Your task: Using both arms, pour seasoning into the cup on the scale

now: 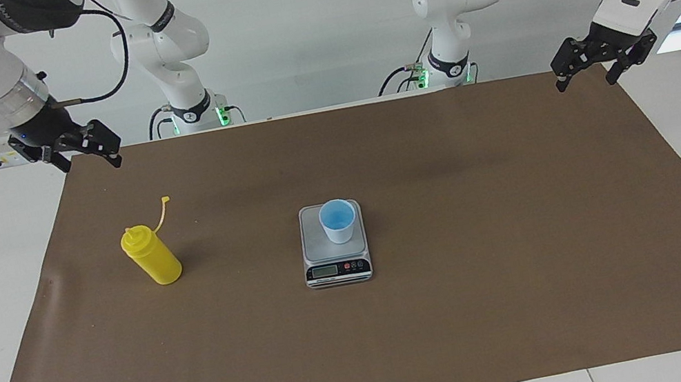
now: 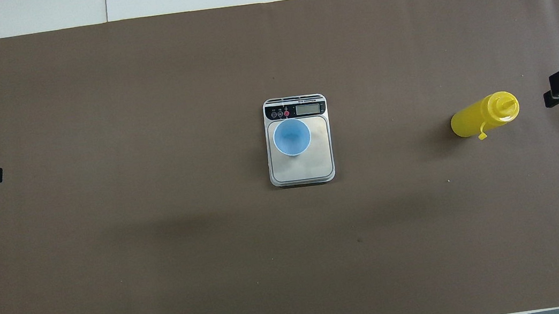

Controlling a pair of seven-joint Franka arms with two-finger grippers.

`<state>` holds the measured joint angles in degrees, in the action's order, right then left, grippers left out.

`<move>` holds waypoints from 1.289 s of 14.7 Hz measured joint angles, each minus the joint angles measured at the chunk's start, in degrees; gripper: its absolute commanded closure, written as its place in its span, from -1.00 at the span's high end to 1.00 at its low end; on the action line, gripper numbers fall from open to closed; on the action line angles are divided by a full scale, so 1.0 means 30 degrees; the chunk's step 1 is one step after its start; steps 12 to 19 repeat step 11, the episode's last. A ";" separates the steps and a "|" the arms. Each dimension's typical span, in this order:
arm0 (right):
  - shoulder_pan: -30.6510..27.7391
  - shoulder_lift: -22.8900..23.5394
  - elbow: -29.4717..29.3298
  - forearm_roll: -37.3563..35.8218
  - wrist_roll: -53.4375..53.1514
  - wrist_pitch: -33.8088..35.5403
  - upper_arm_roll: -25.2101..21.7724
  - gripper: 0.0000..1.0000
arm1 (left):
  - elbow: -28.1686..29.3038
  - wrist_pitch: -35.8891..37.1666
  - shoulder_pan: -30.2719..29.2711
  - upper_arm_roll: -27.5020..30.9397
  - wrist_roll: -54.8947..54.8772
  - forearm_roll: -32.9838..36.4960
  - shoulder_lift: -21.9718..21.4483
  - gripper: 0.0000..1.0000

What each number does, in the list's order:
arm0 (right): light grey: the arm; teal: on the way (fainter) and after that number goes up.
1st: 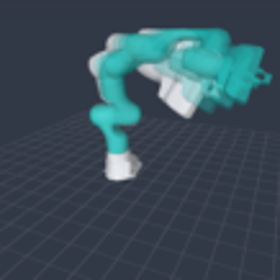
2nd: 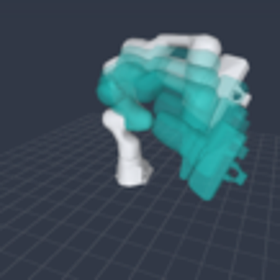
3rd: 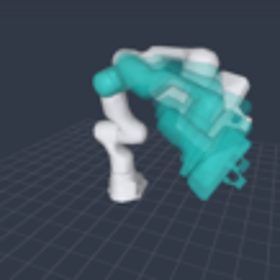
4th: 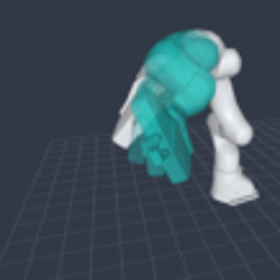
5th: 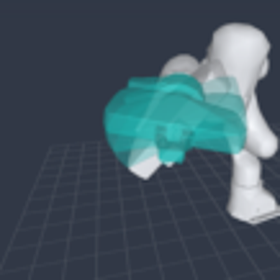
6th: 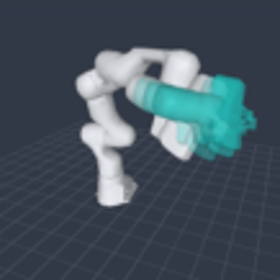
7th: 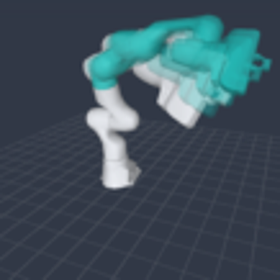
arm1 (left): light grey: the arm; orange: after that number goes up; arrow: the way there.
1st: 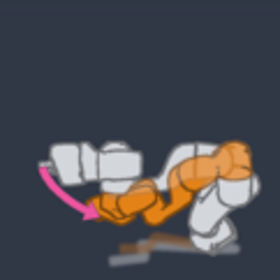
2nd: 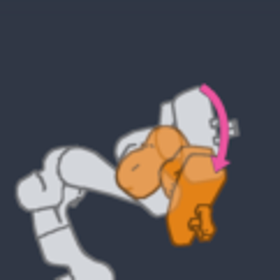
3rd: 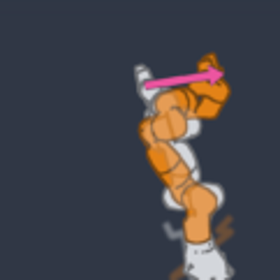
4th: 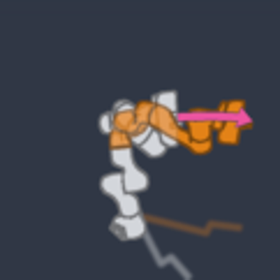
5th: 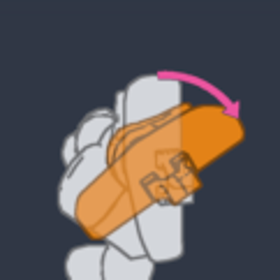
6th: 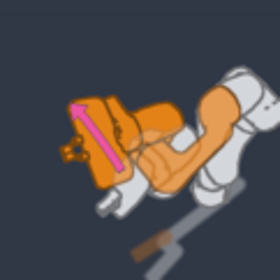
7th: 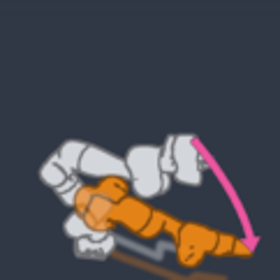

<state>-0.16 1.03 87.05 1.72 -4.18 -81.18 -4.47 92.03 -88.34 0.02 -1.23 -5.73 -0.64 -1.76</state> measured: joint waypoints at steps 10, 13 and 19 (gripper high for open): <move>-0.0113 -0.0098 0.0039 -0.1540 0.1250 -0.0913 0.1042 1.00 | 0.0000 0.0000 0.0000 0.0000 0.0000 0.0000 0.0000 1.00; -0.0117 -0.0098 0.0039 -0.1540 0.1251 -0.0915 0.1040 1.00 | 0.0000 0.0000 0.0000 0.0000 0.0000 0.0000 0.0000 1.00; -0.0117 -0.0098 0.0039 -0.1540 0.1251 -0.0915 0.1040 1.00 | 0.0000 0.0000 0.0000 0.0000 0.0000 0.0000 0.0000 1.00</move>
